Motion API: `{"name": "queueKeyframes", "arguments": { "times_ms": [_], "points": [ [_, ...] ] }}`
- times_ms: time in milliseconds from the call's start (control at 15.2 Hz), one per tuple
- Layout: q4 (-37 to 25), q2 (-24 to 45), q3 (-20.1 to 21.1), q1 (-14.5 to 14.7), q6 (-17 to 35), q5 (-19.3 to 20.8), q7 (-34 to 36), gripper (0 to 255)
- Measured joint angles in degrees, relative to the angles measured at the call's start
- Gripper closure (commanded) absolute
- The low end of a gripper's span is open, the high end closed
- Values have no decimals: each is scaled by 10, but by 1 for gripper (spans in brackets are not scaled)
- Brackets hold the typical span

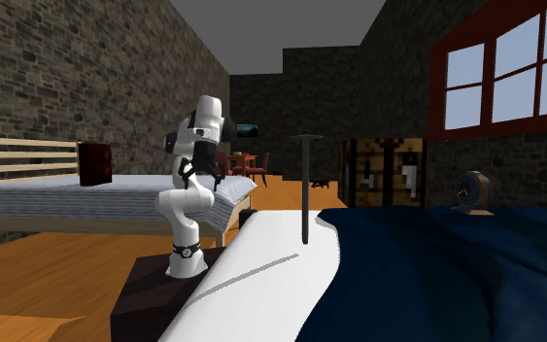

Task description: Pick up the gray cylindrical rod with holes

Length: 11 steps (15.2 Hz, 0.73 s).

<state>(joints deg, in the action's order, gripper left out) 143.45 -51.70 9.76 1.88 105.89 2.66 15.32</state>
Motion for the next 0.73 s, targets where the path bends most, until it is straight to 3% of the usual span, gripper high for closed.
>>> {"name": "queueKeyframes", "arguments": {
  "times_ms": [396,726],
  "points": [
    [49,6,124,-23,186,16,137,0],
    [42,40,257,-103,326,66,273,0]
  ]
}}
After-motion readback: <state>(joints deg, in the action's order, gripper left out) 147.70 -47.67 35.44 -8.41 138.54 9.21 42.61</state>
